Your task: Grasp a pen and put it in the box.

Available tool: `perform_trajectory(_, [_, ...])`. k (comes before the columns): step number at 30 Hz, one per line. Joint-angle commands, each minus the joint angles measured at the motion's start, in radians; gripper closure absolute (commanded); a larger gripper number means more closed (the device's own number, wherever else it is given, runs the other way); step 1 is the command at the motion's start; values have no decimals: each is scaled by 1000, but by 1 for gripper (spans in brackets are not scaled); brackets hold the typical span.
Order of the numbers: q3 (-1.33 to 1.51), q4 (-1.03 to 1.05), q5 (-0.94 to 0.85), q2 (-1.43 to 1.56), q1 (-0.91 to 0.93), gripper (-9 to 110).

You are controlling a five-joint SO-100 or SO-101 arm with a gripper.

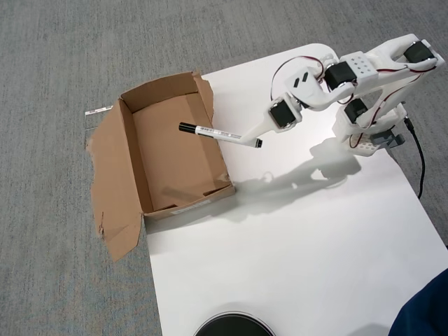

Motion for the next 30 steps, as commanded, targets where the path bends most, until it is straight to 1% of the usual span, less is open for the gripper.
perform_trajectory(1, [-107, -60, -1, -104, -1, 101])
perform_trajectory(11, [-286, -75, -1, -354, 12, 101])
perform_trajectory(22, [-562, -75, 1, -637, 18, 101])
perform_trajectory(30, [-706, -75, -1, -845, 96, 101])
